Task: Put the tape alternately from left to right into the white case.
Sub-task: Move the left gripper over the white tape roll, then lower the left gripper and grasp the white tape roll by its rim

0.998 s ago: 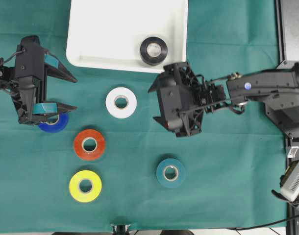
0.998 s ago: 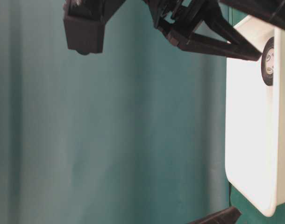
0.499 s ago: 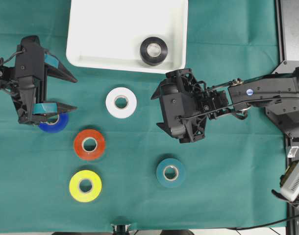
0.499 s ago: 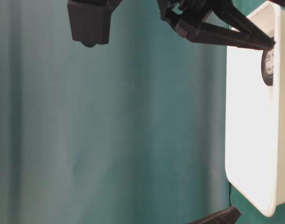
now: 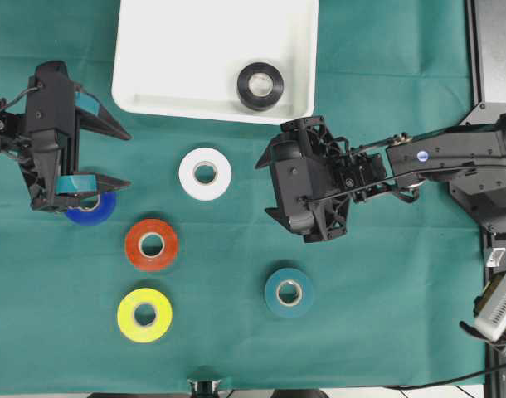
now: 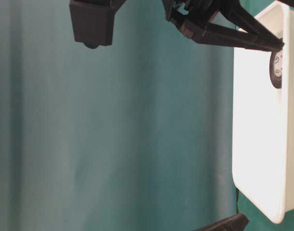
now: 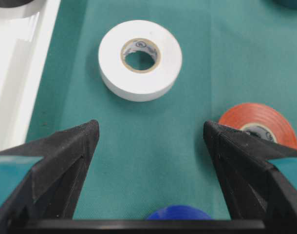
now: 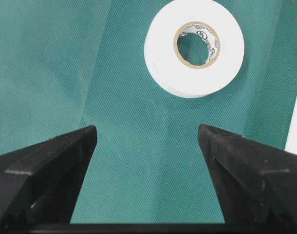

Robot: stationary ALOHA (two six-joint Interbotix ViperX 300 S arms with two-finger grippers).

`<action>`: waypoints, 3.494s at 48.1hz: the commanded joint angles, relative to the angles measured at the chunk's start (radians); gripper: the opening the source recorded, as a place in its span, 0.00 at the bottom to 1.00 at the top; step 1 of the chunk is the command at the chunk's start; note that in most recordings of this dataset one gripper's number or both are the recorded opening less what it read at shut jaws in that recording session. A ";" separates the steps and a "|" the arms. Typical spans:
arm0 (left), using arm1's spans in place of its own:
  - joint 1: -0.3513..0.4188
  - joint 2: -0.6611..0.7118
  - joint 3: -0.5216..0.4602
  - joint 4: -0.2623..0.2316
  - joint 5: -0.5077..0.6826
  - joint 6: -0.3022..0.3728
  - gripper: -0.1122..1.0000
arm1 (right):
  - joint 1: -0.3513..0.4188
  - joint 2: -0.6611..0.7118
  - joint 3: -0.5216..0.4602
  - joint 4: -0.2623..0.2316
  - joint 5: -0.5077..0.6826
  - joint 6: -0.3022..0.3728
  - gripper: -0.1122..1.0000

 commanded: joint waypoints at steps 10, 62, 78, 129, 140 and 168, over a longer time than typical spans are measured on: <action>-0.021 0.083 -0.080 -0.003 -0.005 0.002 0.96 | 0.003 -0.018 -0.009 -0.002 -0.011 0.002 0.85; -0.049 0.453 -0.354 0.003 -0.005 0.014 0.96 | 0.003 -0.015 -0.009 0.000 -0.012 0.002 0.85; -0.044 0.523 -0.400 0.003 -0.005 0.012 0.96 | 0.003 -0.017 -0.009 -0.002 -0.012 0.002 0.85; -0.038 0.560 -0.437 0.003 0.087 0.011 0.57 | 0.003 -0.008 -0.009 0.000 -0.023 0.002 0.85; -0.038 0.554 -0.439 0.003 0.087 0.011 0.36 | 0.003 -0.006 -0.009 0.000 -0.023 0.003 0.85; -0.043 0.489 -0.439 0.003 0.158 0.011 0.36 | 0.002 -0.006 -0.011 -0.002 -0.026 0.002 0.85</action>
